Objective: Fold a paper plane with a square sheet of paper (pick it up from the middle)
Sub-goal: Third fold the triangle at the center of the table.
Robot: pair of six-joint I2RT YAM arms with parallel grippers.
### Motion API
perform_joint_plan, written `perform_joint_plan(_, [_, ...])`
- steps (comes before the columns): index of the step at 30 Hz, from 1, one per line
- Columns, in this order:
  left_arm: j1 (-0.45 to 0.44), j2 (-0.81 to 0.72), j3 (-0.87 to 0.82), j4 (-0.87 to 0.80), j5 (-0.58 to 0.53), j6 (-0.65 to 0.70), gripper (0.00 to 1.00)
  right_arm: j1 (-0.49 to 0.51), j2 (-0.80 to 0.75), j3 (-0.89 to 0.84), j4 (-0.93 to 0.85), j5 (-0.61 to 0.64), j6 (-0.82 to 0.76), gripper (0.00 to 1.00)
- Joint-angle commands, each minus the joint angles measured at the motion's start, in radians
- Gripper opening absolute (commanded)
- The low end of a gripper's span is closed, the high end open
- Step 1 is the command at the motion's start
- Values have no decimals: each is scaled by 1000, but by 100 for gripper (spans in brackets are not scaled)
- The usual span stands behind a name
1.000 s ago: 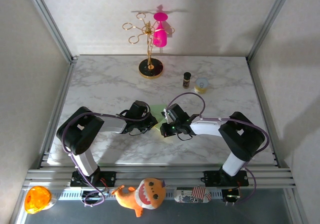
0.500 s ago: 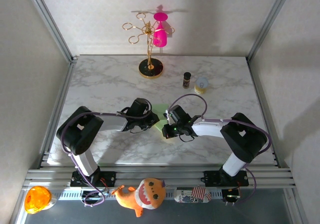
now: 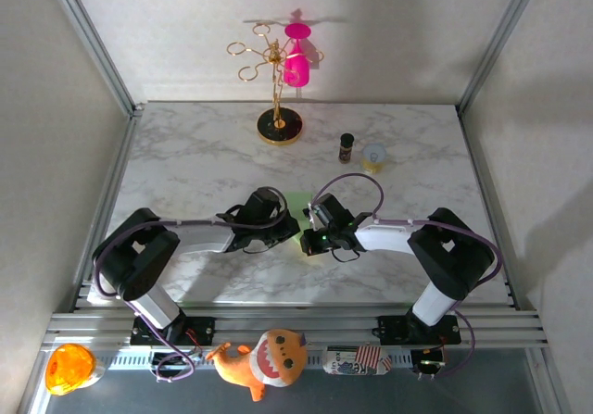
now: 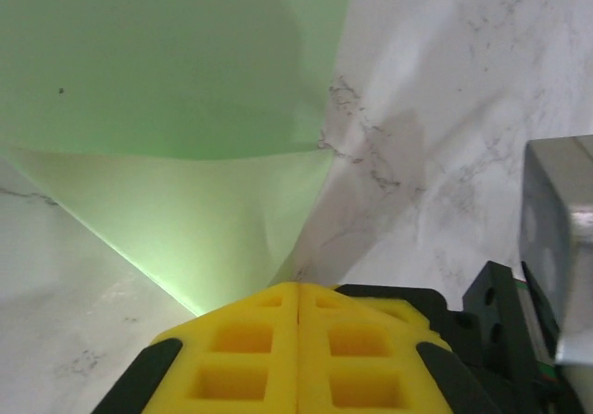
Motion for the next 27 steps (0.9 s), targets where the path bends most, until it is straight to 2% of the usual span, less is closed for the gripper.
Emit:
perform_joint_plan(1, [-7,20,-15,2,-4,20,5,-7,46,-10,-110,42,4,8])
perform_joint_plan(10, [-10,77,-16,44,32,20,5,-7,55,-5,-116,42,4,8])
perform_joint_plan(27, [17,135,69,-160,-101,86,5,-7,57,-44,-176,82,-21,9])
